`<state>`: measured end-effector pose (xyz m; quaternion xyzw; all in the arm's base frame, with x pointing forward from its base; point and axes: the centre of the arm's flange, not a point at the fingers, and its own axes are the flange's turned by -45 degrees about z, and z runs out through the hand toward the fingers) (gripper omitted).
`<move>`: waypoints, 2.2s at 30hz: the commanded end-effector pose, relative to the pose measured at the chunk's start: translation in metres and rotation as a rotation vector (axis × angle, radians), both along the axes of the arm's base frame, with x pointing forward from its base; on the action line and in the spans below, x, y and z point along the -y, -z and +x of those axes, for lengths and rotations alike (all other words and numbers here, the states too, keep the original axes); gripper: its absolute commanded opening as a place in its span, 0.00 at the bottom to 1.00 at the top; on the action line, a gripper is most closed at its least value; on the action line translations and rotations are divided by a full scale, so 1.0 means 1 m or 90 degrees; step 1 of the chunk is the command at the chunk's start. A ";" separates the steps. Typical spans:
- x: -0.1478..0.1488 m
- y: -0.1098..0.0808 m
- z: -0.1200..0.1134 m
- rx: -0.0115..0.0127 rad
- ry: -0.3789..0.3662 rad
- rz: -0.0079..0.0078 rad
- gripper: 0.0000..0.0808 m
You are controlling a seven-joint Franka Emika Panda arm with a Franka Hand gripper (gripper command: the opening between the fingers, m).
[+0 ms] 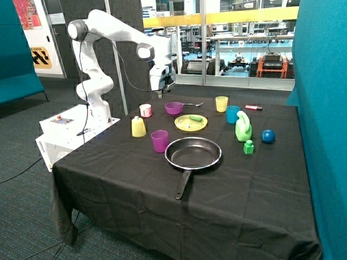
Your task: Roll the dices in the bowl
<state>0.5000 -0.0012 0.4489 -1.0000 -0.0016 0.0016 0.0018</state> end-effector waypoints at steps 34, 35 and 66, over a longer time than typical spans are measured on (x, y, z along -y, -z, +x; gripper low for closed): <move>0.079 0.017 -0.058 0.0024 -0.200 -0.0020 0.00; 0.080 0.017 -0.059 0.0024 -0.198 -0.0020 0.00; 0.091 0.033 -0.079 0.0024 -0.171 -0.0021 0.69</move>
